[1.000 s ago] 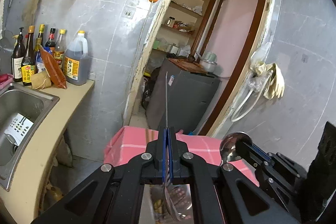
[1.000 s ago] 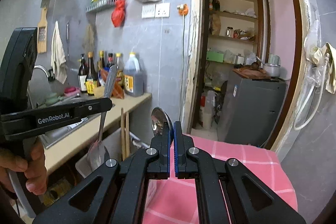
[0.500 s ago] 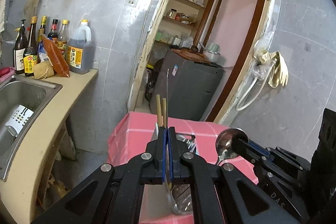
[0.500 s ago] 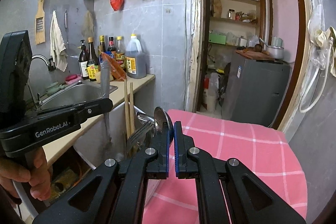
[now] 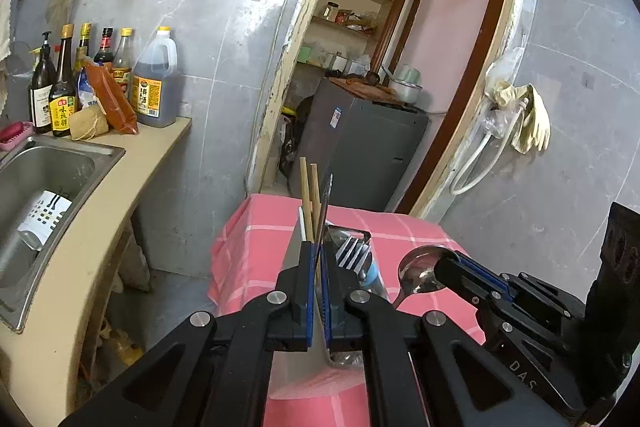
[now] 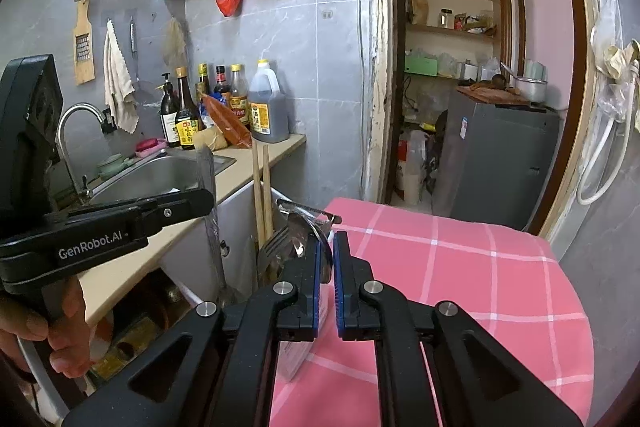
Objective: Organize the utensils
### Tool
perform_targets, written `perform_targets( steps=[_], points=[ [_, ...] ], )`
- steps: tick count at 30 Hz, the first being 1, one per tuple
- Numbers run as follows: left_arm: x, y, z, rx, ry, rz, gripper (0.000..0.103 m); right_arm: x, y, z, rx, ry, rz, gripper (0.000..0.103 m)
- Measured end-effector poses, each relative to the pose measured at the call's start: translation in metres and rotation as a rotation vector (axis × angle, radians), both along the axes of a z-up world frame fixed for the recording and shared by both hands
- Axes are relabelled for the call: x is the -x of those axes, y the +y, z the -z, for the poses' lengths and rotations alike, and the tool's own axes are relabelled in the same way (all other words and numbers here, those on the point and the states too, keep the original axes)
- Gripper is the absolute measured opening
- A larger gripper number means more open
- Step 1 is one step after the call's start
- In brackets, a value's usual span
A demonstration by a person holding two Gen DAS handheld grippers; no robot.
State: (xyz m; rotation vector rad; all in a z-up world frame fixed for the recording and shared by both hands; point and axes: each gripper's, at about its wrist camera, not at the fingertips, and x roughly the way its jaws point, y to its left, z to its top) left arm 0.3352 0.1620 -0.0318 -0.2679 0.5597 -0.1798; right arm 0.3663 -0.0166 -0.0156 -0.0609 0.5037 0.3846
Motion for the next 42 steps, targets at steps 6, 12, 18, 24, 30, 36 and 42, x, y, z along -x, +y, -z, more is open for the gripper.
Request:
perform_targets(
  steps=[6,12,18,24,30,36,42],
  points=[
    [0.007,0.004,-0.004,0.009,0.011,-0.018,0.004,0.006,-0.007,-0.003,-0.031,0.003,0.005,0.022],
    [0.019,0.006,-0.01,0.01,0.007,-0.037,0.015,0.021,-0.023,-0.011,-0.066,-0.015,0.053,0.042],
    [0.04,0.004,-0.017,0.019,-0.031,-0.064,0.05,0.044,-0.05,-0.021,-0.097,-0.038,0.131,0.059],
    [0.062,-0.01,-0.026,-0.024,-0.049,-0.058,0.075,0.071,-0.088,-0.032,-0.135,-0.06,0.202,0.081],
    [0.097,-0.029,-0.033,-0.03,-0.092,-0.07,0.093,0.103,-0.127,-0.041,-0.155,-0.083,0.238,0.095],
    [0.135,-0.053,-0.041,-0.049,-0.127,-0.08,0.098,0.146,-0.166,-0.051,-0.168,-0.102,0.264,0.101],
    [0.181,-0.081,-0.052,-0.087,-0.178,-0.091,0.102,0.195,-0.191,-0.055,-0.159,-0.109,0.276,0.102]
  ],
)
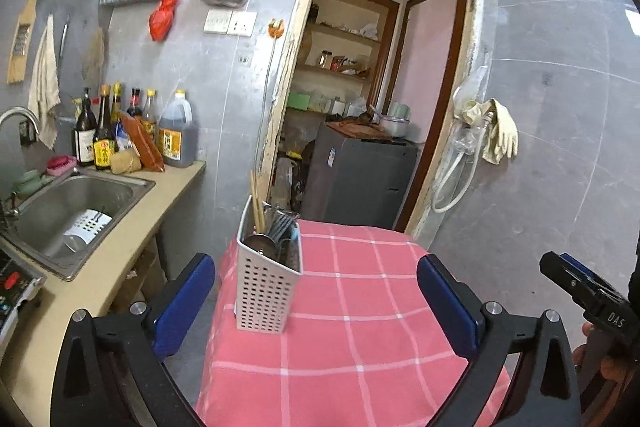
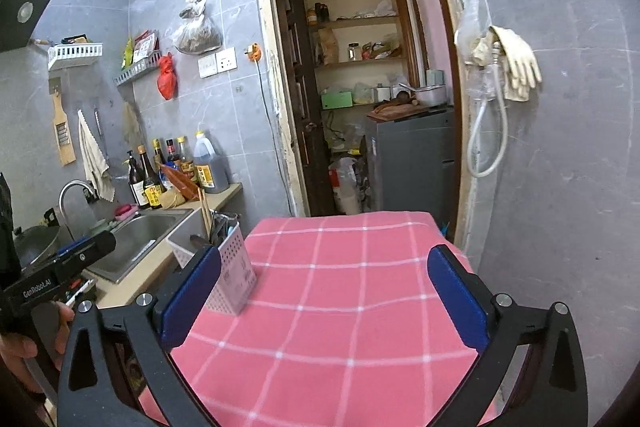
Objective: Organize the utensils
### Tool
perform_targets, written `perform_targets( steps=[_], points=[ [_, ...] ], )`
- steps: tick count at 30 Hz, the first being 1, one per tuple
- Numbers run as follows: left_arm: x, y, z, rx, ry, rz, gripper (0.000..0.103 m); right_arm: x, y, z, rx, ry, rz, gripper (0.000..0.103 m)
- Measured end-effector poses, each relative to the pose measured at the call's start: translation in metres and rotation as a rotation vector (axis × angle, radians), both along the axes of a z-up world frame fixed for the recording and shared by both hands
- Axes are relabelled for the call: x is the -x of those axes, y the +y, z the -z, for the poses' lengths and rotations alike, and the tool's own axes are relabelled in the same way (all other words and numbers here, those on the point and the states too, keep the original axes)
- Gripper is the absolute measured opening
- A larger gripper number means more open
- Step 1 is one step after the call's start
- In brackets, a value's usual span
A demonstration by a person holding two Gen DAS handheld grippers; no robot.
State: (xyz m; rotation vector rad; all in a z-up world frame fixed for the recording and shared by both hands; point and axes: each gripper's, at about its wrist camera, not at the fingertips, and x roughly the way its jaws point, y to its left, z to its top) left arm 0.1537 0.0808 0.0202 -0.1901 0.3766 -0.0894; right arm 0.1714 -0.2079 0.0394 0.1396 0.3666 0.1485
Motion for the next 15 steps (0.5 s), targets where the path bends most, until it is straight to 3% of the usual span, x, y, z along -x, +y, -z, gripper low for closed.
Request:
perform_targets(
  steps=[15],
  points=[
    [0.096,-0.035,0.0,-0.064,-0.025,-0.046,0.102,0.093,-0.023,0.003,0.041,-0.026,0.012,0.102]
  ],
)
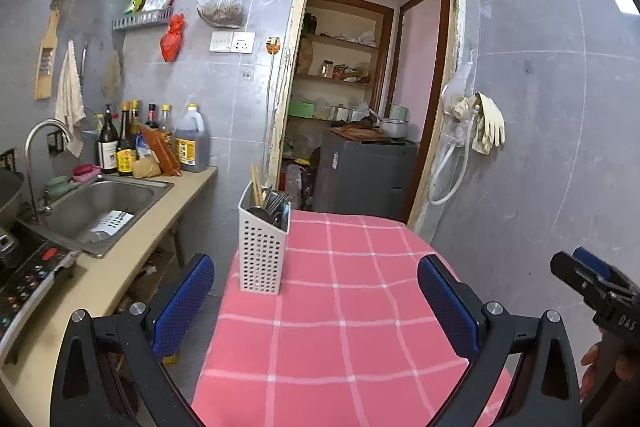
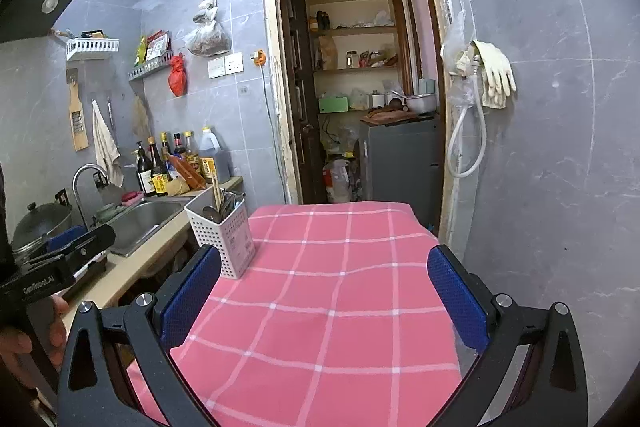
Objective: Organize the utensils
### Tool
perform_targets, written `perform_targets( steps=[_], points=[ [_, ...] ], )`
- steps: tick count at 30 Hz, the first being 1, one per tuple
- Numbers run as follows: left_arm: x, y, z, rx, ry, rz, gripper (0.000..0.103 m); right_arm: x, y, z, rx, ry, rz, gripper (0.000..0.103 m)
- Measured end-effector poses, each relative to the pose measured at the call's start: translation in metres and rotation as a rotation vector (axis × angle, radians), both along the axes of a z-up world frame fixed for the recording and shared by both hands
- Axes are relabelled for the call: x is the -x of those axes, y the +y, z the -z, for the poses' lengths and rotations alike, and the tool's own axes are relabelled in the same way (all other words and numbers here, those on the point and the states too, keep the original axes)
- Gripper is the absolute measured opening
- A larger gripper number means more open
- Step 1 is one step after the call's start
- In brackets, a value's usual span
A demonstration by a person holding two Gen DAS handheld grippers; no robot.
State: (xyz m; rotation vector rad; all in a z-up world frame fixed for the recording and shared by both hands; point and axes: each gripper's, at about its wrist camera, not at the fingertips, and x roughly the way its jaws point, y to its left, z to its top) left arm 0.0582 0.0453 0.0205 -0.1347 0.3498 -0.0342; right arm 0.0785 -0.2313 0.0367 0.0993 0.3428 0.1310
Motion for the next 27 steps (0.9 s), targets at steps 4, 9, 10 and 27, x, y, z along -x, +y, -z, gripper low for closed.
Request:
perform_targets(
  steps=[4,9,10,27],
  points=[
    [0.017,-0.002,0.002,0.002,0.008,0.001,0.102,0.015,0.0,0.003,0.004,-0.003,0.01,0.102],
    [0.027,-0.005,0.004,-0.011,0.014,0.003,0.102,0.022,0.002,0.007,0.007,0.011,0.002,0.102],
    [0.028,-0.005,0.004,-0.014,0.015,0.005,0.102,0.023,0.002,0.008,0.006,0.012,0.001,0.102],
    [0.034,-0.007,0.005,-0.01,0.02,0.008,0.102,0.019,0.005,0.011,0.008,0.03,-0.005,0.102]
  ],
)
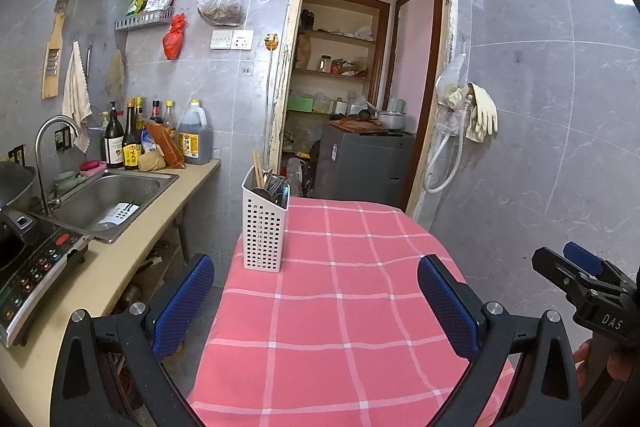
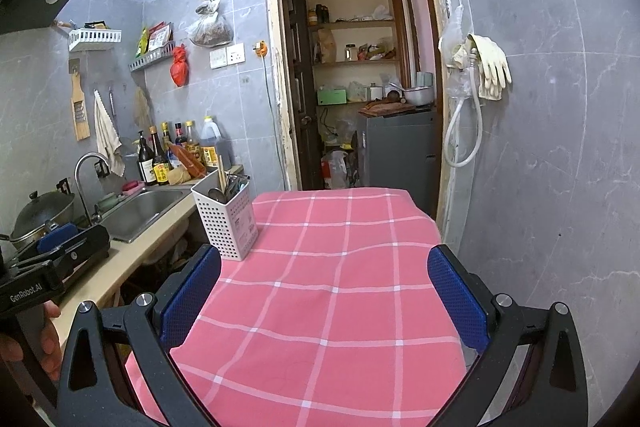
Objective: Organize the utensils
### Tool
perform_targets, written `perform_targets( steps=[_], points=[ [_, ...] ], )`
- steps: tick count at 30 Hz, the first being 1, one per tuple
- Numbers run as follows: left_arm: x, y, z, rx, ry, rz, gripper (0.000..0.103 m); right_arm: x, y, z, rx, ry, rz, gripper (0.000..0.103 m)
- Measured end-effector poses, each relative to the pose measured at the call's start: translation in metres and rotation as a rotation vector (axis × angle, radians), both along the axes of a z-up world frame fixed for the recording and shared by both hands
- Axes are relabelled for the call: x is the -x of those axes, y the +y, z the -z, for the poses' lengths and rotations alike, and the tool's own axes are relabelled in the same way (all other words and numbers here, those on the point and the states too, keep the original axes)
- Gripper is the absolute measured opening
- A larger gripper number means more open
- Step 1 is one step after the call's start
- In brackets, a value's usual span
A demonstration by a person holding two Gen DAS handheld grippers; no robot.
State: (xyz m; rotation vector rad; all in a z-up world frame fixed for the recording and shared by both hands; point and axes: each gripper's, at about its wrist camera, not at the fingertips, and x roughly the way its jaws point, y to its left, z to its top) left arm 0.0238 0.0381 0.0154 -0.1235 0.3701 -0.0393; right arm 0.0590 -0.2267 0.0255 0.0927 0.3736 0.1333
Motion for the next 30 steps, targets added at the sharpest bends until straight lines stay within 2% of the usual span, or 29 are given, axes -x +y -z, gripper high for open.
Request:
perform_targets(
  steps=[30],
  points=[
    [-0.0022,0.0083,0.0011,0.006,0.01,-0.011,0.102,-0.0025,0.0036,-0.0008,-0.002,0.005,-0.004,0.102]
  ],
)
